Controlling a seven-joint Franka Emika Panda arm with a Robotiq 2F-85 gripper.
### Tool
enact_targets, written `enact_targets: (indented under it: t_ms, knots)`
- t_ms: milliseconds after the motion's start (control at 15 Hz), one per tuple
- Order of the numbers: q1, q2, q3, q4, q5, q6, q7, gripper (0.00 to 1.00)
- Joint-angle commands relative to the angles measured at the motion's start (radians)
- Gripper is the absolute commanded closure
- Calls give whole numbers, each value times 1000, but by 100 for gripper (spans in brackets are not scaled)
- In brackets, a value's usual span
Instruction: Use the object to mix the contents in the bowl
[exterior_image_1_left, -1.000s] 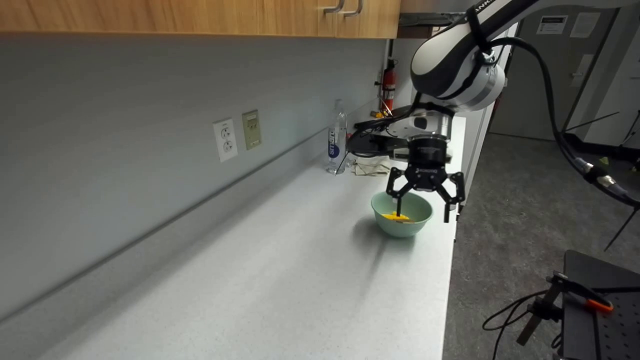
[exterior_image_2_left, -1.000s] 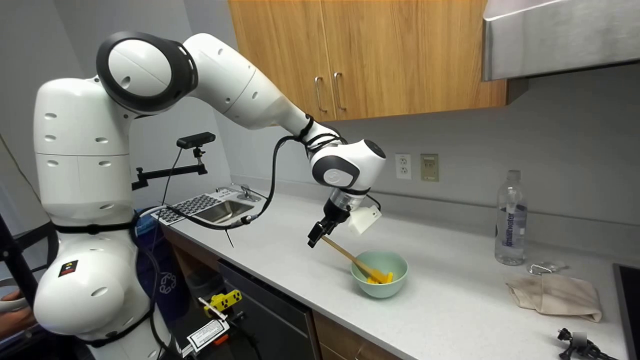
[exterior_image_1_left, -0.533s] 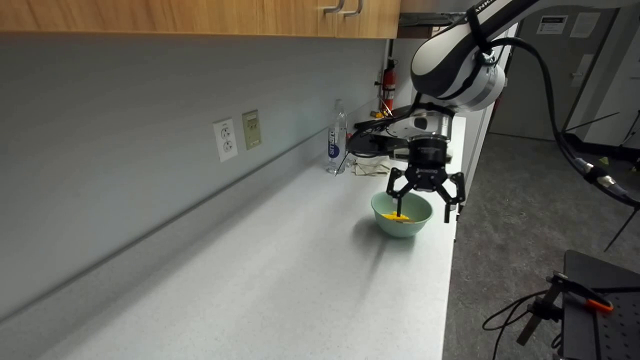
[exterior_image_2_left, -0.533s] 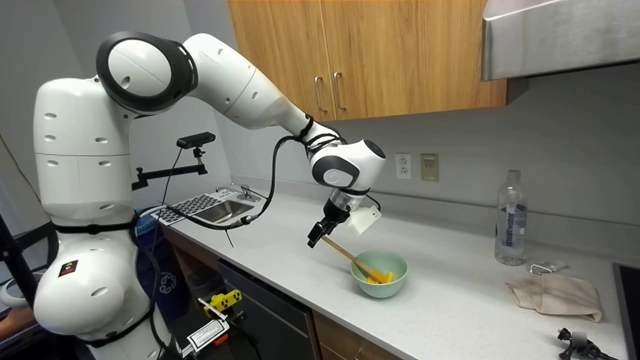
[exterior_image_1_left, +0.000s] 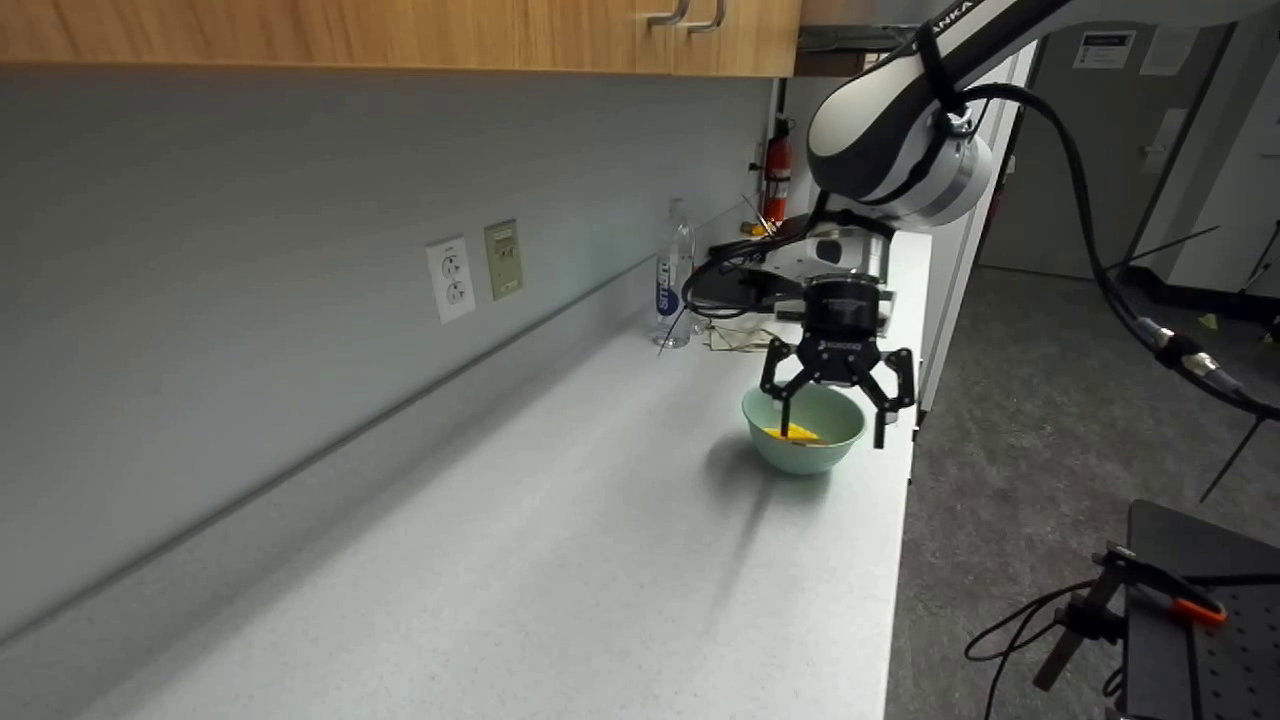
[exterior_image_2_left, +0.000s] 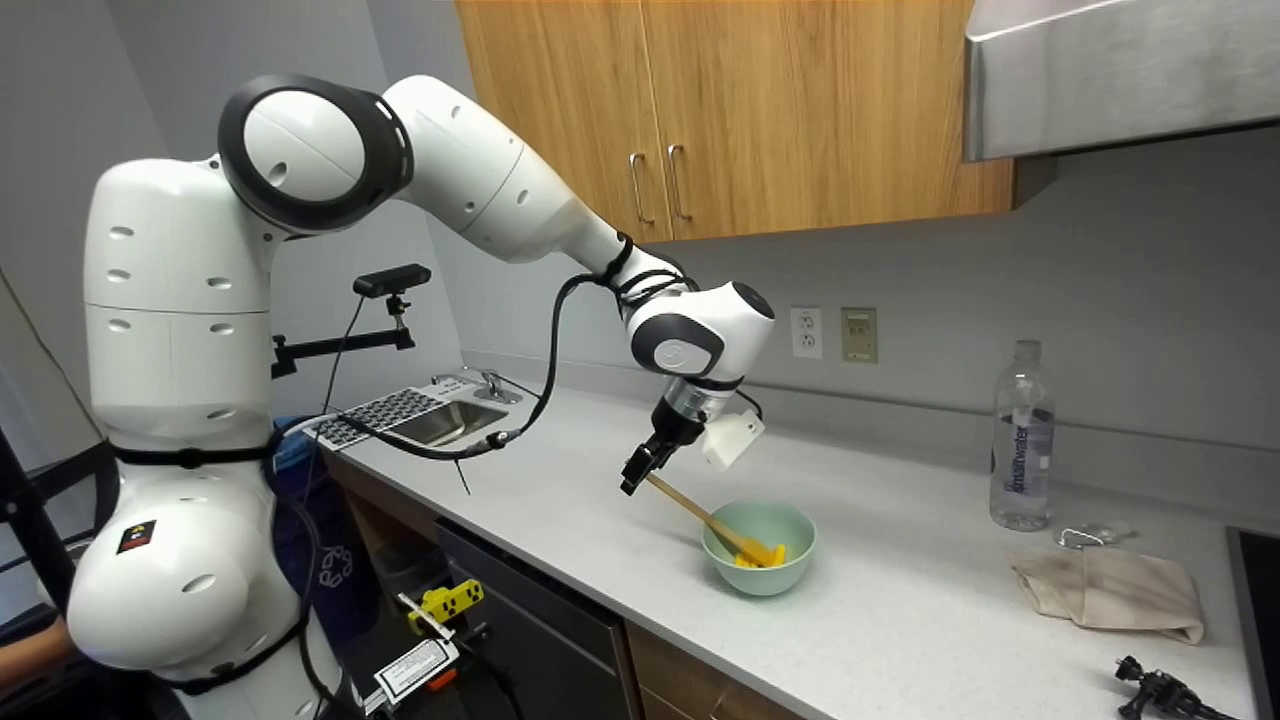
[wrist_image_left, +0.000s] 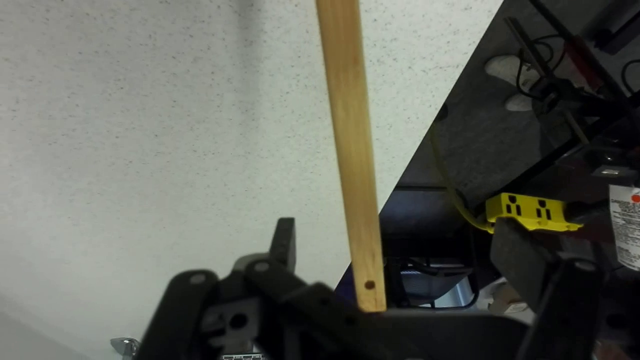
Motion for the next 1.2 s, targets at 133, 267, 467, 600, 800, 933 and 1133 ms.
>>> enact_targets:
  t_ms: [133,267,467,600,800,933,1133]
  knots:
    - [-34,57,31,71,17,-17,-41,43]
    - [-38,66,35,80,13,-17,-39,58]
    - [-40,76,37,89,3,-19,-34,81]
    - [-39,80,38,93,0,-20,-32,96]
    - [-35,76,40,88,-9,-15,-28,96]
    - [-32,66,43,81,-11,-12,-27,96]
    - [-33,51,53,79,-2,-16,-41,96]
